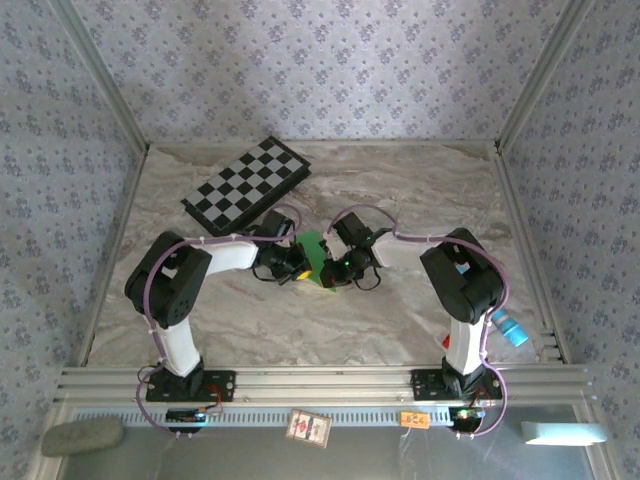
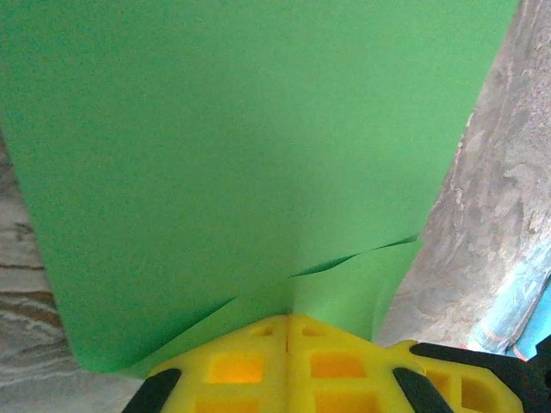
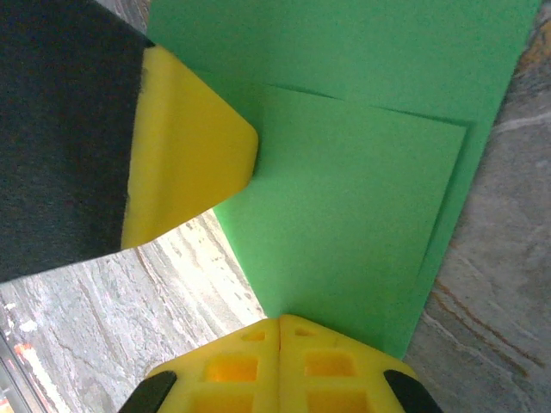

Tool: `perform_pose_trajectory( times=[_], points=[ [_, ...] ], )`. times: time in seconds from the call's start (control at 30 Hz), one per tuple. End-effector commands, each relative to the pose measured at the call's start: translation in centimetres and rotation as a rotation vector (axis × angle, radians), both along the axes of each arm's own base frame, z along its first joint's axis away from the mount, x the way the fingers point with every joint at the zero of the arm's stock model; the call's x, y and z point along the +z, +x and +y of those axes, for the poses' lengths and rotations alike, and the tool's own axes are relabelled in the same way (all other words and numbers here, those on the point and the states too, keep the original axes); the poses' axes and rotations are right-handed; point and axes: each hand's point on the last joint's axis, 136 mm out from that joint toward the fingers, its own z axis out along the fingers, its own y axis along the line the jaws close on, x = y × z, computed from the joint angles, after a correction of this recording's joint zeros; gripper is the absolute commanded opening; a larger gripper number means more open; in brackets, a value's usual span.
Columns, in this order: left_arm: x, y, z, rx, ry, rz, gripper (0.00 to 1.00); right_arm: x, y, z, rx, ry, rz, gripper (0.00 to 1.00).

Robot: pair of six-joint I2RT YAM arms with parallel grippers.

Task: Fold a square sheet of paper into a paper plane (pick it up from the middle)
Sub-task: Third fold the triangle at the center of the table.

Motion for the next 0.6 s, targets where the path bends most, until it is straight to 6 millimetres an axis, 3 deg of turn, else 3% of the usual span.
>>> perform_pose_trajectory(
  times=[0.0,0.27,0.47,0.57],
  points=[
    [-2.8,-1.4,2.4,0.014,0.139,0.081,0.03,-0.8,-1.3,-2.0,-0.012,-0.056,0.043,0.05],
    [-3.3,-1.4,2.5,0.004,0.15,0.099,0.03,-0.5,-2.5,-3.4,-0.01,-0.064,0.054,0.05],
    [-3.0,-1.0,2.1,-0.008,0.139,0.092,0.03,-2.1,-2.6,-4.5,-0.037,-0.107,0.075,0.05],
    [-2.6,-0.7,1.6,-0.022,0.119,0.078,0.03,-1.0,-2.0,-3.9,-0.051,-0.072,0.061,0.05]
  ],
)
